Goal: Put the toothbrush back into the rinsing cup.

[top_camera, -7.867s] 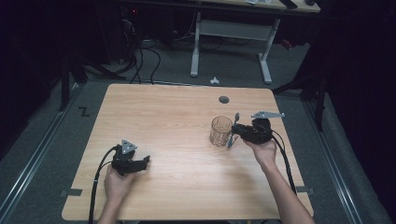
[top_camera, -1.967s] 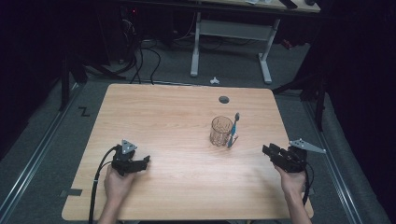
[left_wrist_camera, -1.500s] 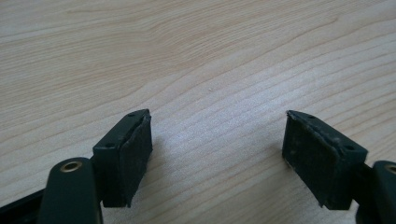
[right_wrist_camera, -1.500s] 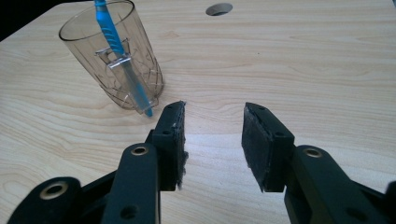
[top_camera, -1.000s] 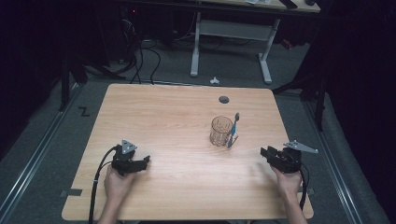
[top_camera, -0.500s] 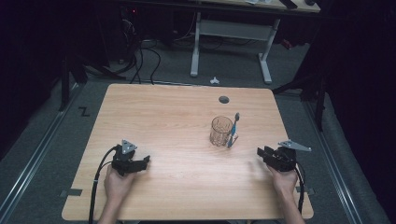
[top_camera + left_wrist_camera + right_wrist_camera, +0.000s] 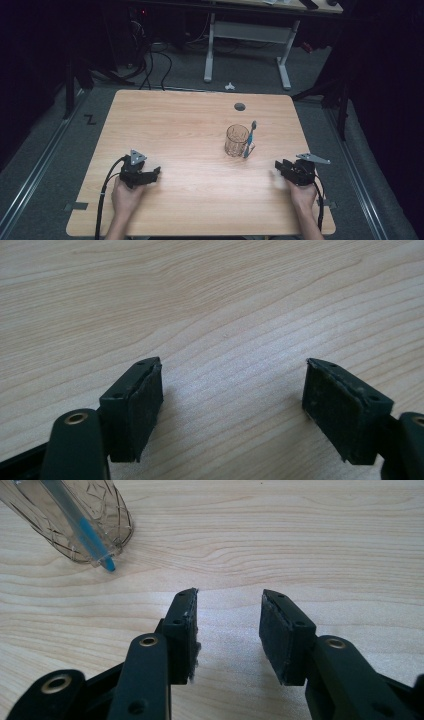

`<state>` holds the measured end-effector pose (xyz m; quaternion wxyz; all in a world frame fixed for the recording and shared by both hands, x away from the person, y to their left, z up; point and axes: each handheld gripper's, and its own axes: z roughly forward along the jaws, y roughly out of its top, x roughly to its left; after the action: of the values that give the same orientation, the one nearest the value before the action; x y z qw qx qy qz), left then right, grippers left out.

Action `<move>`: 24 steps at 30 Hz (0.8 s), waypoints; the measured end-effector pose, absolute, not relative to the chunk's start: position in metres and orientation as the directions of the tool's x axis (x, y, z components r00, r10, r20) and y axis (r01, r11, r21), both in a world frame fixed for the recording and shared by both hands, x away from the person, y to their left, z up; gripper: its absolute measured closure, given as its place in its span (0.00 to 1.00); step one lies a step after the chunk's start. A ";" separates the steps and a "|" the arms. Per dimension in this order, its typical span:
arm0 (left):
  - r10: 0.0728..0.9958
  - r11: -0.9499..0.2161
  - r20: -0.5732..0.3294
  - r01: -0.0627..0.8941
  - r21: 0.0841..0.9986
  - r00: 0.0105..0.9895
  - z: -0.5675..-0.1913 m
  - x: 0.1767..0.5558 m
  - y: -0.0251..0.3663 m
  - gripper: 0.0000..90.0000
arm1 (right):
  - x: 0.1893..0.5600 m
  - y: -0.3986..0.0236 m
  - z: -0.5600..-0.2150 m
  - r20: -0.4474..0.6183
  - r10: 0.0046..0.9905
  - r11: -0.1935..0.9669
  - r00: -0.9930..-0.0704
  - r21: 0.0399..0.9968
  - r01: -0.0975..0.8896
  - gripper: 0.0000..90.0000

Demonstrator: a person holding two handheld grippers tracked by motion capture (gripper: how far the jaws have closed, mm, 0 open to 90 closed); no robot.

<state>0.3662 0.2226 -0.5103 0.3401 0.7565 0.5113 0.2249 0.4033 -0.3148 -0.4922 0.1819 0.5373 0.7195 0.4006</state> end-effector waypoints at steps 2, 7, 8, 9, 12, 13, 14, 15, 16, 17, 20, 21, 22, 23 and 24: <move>0.927 -0.246 -0.008 0.621 0.745 0.376 -0.510 0.366 0.223 0.27 | 0.404 -0.314 -0.493 0.167 0.919 0.105 -0.357 0.770 0.630 0.66; 0.927 -0.246 -0.008 0.621 0.745 0.376 -0.510 0.366 0.223 0.27 | 0.406 -0.309 -0.497 0.133 0.923 0.138 -0.360 0.760 0.635 0.65; 0.927 -0.246 -0.008 0.621 0.744 0.376 -0.510 0.366 0.223 0.27 | 0.406 -0.309 -0.498 0.132 0.924 0.140 -0.360 0.759 0.636 0.65; 0.927 -0.246 -0.008 0.621 0.745 0.376 -0.510 0.366 0.223 0.27 | 0.406 -0.308 -0.499 0.128 0.924 0.143 -0.361 0.759 0.635 0.65; 0.927 -0.246 -0.007 0.621 0.744 0.376 -0.510 0.366 0.223 0.27 | 0.407 -0.307 -0.500 0.113 0.926 0.156 -0.361 0.756 0.635 0.65; 0.927 -0.245 -0.008 0.621 0.745 0.376 -0.510 0.366 0.223 0.27 | 0.407 -0.306 -0.501 0.107 0.926 0.160 -0.361 0.755 0.635 0.65; 0.927 -0.246 -0.008 0.621 0.744 0.376 -0.510 0.366 0.223 0.27 | 0.408 -0.306 -0.502 0.106 0.927 0.162 -0.361 0.754 0.637 0.65; 0.927 -0.246 -0.007 0.621 0.744 0.376 -0.510 0.366 0.223 0.27 | 0.408 -0.306 -0.503 0.109 0.927 0.159 -0.358 0.751 0.641 0.64; 0.927 -0.246 -0.007 0.621 0.744 0.376 -0.510 0.366 0.223 0.27 | 0.408 -0.306 -0.503 0.107 0.927 0.161 -0.359 0.751 0.640 0.64; 0.927 -0.246 -0.007 0.621 0.745 0.376 -0.510 0.366 0.223 0.27 | 0.408 -0.305 -0.503 0.102 0.927 0.165 -0.361 0.754 0.636 0.64; 0.927 -0.246 -0.007 0.621 0.744 0.376 -0.510 0.366 0.223 0.27 | 0.408 -0.302 -0.503 0.077 0.927 0.189 -0.367 0.750 0.634 0.62; 0.927 -0.246 -0.007 0.621 0.744 0.376 -0.510 0.366 0.223 0.27 | 0.408 -0.301 -0.503 0.056 0.926 0.209 -0.374 0.749 0.629 0.60; 0.927 -0.246 -0.007 0.621 0.744 0.376 -0.510 0.366 0.223 0.27 | 0.408 -0.299 -0.503 0.042 0.924 0.222 -0.379 0.748 0.626 0.59; 0.927 -0.246 -0.007 0.621 0.744 0.376 -0.510 0.366 0.223 0.27 | 0.408 -0.298 -0.503 0.023 0.924 0.238 -0.382 0.746 0.622 0.57; 0.927 -0.246 -0.007 0.621 0.744 0.376 -0.510 0.366 0.223 0.27 | 0.408 -0.296 -0.503 0.006 0.923 0.252 -0.384 0.744 0.619 0.55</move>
<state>0.3662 0.2226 -0.5103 0.3399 0.7565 0.5114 0.2250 0.4078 -0.2957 -0.5028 0.2236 0.5078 0.7590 0.3406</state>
